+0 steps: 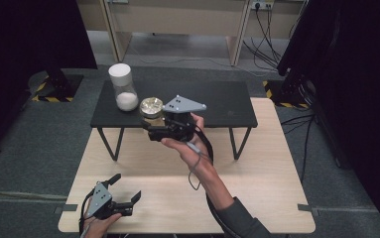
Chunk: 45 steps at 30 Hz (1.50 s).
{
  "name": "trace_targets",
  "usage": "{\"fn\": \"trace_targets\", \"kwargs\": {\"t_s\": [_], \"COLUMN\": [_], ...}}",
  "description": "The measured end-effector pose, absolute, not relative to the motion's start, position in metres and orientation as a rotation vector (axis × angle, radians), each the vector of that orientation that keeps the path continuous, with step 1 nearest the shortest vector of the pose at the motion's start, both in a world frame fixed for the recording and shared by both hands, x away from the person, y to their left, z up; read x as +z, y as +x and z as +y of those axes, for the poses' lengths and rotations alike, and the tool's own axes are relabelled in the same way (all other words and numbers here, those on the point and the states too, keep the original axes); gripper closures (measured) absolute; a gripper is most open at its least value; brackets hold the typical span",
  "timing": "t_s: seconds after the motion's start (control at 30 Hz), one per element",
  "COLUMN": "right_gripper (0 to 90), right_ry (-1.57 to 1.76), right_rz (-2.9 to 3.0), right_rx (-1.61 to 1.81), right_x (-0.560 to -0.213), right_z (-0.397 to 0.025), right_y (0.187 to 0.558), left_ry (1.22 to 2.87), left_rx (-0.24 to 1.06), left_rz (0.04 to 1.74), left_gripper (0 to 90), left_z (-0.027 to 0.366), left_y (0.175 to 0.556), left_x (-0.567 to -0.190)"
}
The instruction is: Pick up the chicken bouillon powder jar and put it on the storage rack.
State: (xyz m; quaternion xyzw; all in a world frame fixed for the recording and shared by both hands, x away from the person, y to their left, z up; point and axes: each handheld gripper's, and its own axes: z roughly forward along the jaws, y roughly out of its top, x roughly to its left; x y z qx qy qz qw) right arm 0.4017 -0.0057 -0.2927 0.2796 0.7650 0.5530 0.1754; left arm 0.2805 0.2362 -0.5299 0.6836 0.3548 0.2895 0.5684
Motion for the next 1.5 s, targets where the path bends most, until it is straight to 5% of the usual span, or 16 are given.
{"fn": "trace_targets", "kwargs": {"t_s": [0.67,1.5], "right_gripper": [30.6,30.6], "right_ry": [0.926,0.983], "right_rz": [2.023,1.972], "right_rx": [1.442,1.437], "right_x": [-0.290,-0.309], "right_z": [0.018,0.025], "right_y": [0.469,0.494], "left_ry": [1.606,1.604], "left_rx": [0.679,0.681], "left_rz": [0.831,0.830], "left_gripper": [3.8,3.7], "left_z": [0.236,0.236], "left_y": [0.280,0.280], "left_x": [-0.530,-0.530]}}
